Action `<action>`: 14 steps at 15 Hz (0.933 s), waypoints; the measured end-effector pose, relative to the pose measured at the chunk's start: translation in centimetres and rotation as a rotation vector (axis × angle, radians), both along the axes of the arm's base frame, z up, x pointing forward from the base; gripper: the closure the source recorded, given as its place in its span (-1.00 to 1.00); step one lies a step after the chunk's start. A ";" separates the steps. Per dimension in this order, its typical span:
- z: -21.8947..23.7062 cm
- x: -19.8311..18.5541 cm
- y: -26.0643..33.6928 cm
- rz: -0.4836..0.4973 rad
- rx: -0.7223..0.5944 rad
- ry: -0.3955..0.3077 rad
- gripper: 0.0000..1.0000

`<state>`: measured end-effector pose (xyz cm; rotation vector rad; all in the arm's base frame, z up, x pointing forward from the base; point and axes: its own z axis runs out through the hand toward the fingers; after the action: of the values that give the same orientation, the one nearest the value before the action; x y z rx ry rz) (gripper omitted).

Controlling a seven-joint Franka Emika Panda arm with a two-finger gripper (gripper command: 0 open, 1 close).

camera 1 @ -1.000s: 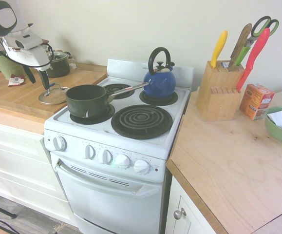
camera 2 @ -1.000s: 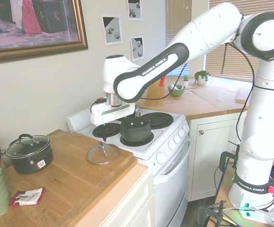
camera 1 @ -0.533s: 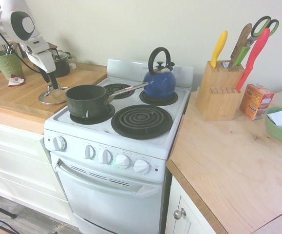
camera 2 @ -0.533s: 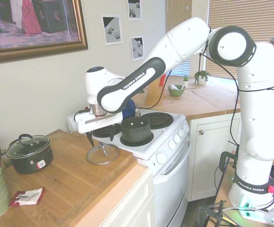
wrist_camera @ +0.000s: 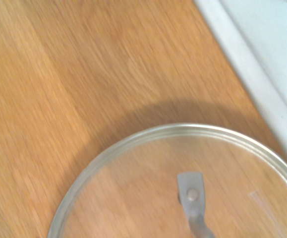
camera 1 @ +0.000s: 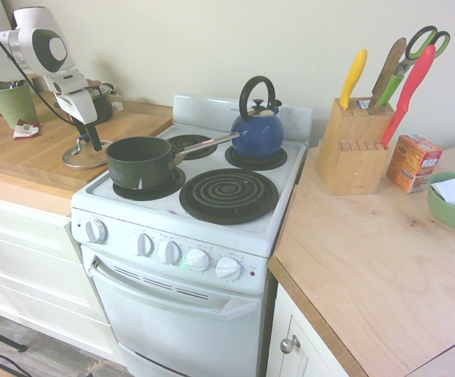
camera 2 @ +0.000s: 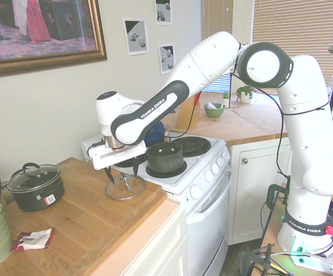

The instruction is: Cover the lid of the pot

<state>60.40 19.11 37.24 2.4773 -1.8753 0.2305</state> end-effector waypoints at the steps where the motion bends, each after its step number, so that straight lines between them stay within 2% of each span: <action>1: 0.0 0.0 0.1 0.002 -0.001 0.001 1.00; 14: -0.1 -0.5 1.0 0.002 0.004 0.015 1.00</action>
<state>59.95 20.12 37.15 2.4763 -1.8699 0.2086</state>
